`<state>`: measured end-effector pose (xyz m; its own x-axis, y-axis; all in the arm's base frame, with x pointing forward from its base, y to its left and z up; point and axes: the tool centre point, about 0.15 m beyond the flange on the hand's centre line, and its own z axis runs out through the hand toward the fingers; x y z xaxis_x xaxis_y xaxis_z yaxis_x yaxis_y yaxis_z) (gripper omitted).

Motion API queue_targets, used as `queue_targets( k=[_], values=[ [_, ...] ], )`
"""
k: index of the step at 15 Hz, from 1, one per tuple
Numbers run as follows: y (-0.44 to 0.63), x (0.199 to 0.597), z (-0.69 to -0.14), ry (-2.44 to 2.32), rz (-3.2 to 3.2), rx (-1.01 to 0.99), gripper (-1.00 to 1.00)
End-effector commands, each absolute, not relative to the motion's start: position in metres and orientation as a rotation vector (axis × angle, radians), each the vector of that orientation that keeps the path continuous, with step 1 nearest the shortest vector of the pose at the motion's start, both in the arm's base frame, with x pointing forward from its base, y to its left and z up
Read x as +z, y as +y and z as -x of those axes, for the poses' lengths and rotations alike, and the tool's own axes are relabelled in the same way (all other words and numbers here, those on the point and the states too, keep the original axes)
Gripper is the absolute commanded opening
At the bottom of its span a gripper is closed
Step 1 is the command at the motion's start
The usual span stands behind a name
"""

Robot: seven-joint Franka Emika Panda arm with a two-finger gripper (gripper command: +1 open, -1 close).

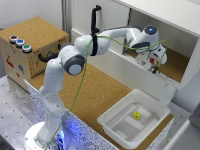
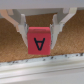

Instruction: Go towards the box and place the pink object

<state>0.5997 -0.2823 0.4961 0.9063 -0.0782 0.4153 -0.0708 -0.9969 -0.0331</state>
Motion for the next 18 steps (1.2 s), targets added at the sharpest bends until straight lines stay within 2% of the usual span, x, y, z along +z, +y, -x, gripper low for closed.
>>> queue_targets(
  k=[1,9,15,18],
  values=[
    [-0.234,0.486,-0.54,0.198,3.183,-0.838,-1.0],
    [-0.271,0.474,-0.483,0.398,3.316,-0.776,-1.0],
    [-0.341,0.404,-0.432,0.304,3.315,-0.606,-1.0],
    [-0.373,0.389,-0.418,0.214,3.27,-0.637,-1.0]
  ],
)
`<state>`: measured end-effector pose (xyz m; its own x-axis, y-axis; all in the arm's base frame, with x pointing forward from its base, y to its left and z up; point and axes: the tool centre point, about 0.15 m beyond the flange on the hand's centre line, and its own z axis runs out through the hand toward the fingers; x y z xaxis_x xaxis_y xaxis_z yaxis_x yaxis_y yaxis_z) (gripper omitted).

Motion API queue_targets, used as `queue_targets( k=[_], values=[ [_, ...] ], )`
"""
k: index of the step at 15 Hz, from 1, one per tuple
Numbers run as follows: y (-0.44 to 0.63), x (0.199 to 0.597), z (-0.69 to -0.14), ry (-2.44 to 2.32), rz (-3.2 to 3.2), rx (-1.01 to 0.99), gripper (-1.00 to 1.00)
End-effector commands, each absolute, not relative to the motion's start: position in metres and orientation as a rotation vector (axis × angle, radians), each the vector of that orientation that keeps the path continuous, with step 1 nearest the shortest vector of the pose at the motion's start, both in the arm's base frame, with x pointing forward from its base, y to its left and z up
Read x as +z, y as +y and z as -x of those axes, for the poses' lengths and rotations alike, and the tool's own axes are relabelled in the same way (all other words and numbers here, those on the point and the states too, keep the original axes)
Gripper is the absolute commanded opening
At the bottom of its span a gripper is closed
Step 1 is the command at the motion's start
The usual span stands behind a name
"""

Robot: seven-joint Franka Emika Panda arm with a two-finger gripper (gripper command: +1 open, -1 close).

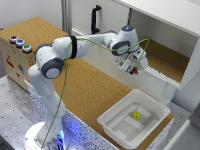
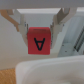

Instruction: Go towards the box and place the pink object

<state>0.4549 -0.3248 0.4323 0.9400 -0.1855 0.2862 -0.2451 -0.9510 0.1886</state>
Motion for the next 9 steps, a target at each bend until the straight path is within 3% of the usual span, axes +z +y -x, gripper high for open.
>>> queue_targets(
  k=[1,9],
  values=[
    [-0.385,0.376,-0.416,-0.12,-2.872,0.559,-1.0],
    [-0.39,0.32,-0.422,0.325,-2.916,0.613,-1.0]
  ],
)
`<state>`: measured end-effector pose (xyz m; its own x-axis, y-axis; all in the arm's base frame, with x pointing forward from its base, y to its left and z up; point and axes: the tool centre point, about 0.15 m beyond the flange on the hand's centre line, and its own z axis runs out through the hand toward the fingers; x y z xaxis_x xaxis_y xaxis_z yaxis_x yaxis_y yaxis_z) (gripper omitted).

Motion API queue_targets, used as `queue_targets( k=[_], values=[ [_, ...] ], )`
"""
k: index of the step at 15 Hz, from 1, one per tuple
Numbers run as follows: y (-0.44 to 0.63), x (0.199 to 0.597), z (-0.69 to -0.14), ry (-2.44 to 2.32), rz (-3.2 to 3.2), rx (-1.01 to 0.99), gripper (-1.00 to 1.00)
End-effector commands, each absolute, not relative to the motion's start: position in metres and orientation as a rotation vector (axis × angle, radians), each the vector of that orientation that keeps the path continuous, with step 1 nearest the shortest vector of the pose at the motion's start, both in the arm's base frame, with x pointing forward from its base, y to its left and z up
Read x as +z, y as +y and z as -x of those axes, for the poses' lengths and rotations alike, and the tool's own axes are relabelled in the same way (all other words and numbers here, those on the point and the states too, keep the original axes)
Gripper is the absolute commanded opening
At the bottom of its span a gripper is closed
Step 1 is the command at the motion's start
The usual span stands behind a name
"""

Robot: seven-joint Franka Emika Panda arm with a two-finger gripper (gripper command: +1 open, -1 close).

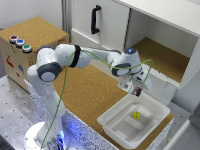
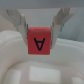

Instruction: Go towards the box and place the pink object

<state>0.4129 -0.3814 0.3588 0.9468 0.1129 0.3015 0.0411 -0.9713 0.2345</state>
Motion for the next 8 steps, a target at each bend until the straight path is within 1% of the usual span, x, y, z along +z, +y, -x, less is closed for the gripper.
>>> queue_targets(
  k=[1,6,8],
  values=[
    [-0.387,0.315,-0.424,0.359,-2.936,0.609,-1.0],
    [-0.373,0.29,-0.424,0.47,-2.942,0.618,-1.0],
    [-0.37,0.276,-0.425,0.478,-2.969,0.562,-1.0]
  ],
)
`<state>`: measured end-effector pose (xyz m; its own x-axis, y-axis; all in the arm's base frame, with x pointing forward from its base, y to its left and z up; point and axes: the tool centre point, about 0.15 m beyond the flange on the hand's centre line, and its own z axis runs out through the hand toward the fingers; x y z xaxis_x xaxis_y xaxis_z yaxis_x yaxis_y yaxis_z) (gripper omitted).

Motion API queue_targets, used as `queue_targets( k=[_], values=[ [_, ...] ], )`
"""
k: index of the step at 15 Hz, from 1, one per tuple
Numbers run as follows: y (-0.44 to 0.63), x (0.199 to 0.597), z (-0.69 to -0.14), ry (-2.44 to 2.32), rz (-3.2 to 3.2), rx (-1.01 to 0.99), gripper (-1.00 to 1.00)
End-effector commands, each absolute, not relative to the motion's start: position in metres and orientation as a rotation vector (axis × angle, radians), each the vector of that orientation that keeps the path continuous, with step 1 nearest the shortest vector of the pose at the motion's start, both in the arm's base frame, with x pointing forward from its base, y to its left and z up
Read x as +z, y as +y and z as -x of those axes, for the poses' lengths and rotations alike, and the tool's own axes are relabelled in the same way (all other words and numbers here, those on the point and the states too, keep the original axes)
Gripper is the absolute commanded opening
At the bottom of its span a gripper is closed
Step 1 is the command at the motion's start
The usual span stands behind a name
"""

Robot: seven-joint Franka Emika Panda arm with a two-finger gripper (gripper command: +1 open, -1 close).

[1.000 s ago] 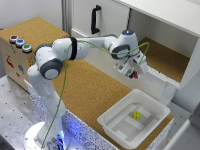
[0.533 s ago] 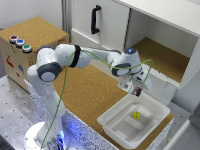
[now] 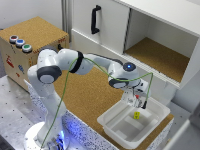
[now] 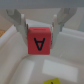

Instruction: Go towards the box and place the pink object

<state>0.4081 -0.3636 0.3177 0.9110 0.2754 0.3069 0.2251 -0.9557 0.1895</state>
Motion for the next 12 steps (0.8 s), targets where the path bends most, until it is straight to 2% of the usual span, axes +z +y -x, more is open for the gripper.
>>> queue_targets(
  k=[1,5,6,12],
  values=[
    [-0.368,0.267,-0.426,0.476,-2.992,0.531,-1.0],
    [-0.364,0.25,-0.429,0.426,-3.037,0.454,-1.0],
    [-0.364,0.252,-0.429,0.382,-3.031,0.455,1.0],
    [-0.369,0.274,-0.409,0.334,-3.084,0.472,1.0]
  ],
)
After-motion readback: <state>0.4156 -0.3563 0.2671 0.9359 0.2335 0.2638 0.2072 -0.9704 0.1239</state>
